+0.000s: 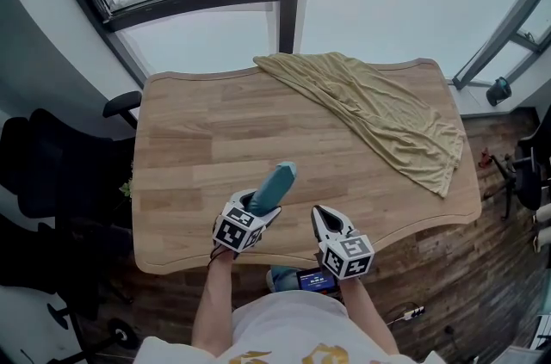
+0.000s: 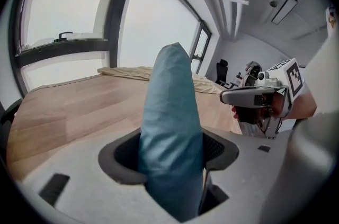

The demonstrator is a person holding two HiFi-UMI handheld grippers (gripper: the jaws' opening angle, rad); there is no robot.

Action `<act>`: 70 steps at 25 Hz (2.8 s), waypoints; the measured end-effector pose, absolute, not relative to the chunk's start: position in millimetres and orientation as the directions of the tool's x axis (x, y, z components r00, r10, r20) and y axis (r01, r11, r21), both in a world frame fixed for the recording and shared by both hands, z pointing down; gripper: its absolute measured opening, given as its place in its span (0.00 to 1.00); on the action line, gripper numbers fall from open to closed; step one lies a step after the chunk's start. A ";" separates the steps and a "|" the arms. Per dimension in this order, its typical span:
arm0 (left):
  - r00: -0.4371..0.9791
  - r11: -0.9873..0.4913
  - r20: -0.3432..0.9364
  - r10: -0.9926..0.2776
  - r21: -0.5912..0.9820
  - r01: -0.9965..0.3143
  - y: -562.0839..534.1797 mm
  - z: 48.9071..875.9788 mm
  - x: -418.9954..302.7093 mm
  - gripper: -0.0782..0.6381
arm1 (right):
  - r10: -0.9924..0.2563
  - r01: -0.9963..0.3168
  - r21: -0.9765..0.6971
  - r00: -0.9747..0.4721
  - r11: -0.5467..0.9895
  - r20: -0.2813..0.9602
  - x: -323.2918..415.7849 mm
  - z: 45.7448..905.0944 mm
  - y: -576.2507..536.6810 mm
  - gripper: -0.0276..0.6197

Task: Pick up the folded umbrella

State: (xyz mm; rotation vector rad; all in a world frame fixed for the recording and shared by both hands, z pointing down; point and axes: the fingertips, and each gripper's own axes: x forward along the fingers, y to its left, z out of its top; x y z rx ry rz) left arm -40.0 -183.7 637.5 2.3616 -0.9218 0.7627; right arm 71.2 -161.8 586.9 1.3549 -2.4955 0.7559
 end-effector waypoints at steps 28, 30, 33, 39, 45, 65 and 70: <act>0.545 -0.462 0.196 -0.815 0.348 -0.816 -176.6 514.3 -92.2 0.53 | -0.739 -0.784 -0.253 -0.620 0.567 0.264 52.4 510.4 -179.2 0.06; 0.533 -0.455 0.171 -0.828 0.350 -0.819 -173.4 507.7 -94.8 0.53 | -0.743 -0.784 -0.249 -0.619 0.568 0.255 53.5 505.8 -175.5 0.06; 0.512 -0.445 0.130 -0.849 0.346 -0.826 -166.8 496.4 -96.5 0.53 | -0.747 -0.779 -0.282 -0.622 0.560 0.236 56.9 499.5 -166.7 0.06; 0.496 -0.444 0.066 -0.866 0.354 -0.823 -151.9 474.9 -104.8 0.53 | -0.768 -0.780 -0.321 -0.610 0.537 0.194 58.0 488.3 -149.4 0.06; 0.494 -0.455 0.036 -0.869 0.332 -0.826 -132.0 460.1 -109.6 0.53 | -0.788 -0.799 -0.312 -0.583 0.514 0.195 60.1 487.9 -130.7 0.06; 0.496 -0.479 -0.047 -0.867 0.351 -0.804 -90.0 434.2 -117.5 0.53 | -0.760 -0.774 -0.060 -0.631 0.630 0.156 7.4 458.3 -98.2 0.06; 0.495 -0.484 -0.067 -0.866 0.360 -0.798 -85.4 433.3 -115.1 0.53 | -0.771 -0.788 -0.074 -0.614 0.612 0.171 16.6 463.0 -91.7 0.06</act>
